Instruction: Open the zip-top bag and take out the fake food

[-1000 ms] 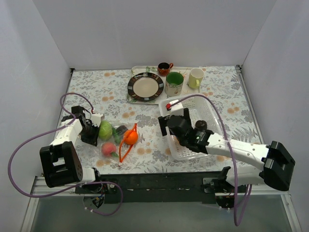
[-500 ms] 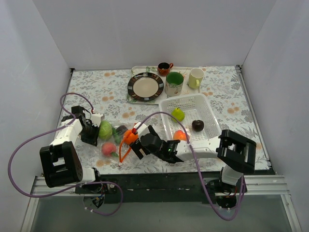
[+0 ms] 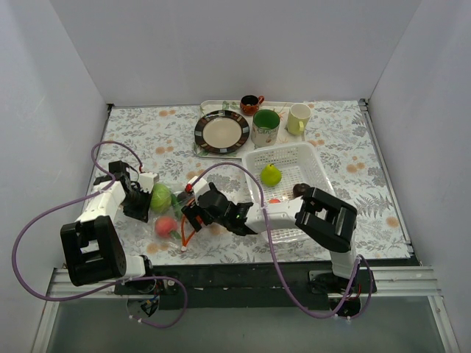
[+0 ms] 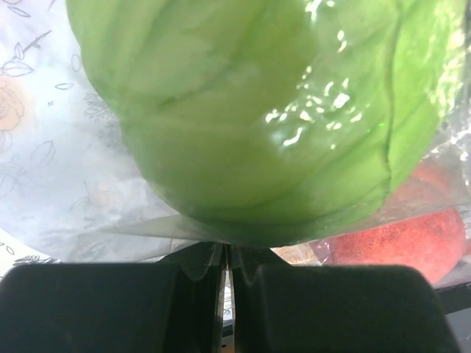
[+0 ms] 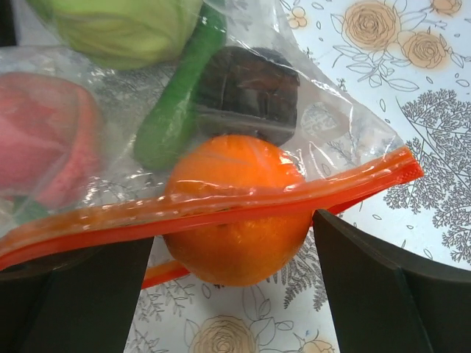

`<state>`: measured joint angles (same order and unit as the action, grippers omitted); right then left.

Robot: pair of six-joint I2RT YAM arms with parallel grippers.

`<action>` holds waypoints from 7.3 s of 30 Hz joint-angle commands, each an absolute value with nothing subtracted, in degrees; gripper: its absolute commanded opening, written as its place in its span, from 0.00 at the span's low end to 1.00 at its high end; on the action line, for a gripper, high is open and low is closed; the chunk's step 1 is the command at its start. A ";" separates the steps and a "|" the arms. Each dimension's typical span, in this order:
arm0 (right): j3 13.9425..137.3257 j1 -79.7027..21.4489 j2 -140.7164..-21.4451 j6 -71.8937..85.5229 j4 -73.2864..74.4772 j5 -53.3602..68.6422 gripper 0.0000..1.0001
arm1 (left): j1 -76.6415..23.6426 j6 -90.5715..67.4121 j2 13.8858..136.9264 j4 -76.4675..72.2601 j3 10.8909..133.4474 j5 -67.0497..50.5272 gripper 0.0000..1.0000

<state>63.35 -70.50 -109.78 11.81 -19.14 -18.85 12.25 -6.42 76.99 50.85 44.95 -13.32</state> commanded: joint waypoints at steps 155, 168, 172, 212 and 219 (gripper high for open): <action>46.93 -73.12 -79.18 7.82 -12.72 -24.72 0.92 | 3.43 -14.41 76.90 47.81 43.16 -7.47 0.00; 63.44 -72.69 -103.35 6.59 -15.29 -20.21 0.91 | 3.43 -14.15 76.11 47.90 42.71 -7.65 0.00; 66.79 -71.20 -108.09 7.91 -13.89 -19.08 0.87 | 3.43 -13.71 75.33 48.25 42.45 -7.21 0.00; 44.55 -52.37 -60.03 13.36 8.80 -36.74 0.86 | 3.43 -14.15 75.15 48.60 42.98 -9.40 0.00; 45.45 -64.75 -65.38 9.67 1.33 -29.11 0.75 | 3.43 -13.98 74.62 48.69 42.63 -8.88 0.00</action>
<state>43.62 -57.36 -61.93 11.84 7.86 -33.69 3.36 -13.93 76.29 48.47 41.74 -8.34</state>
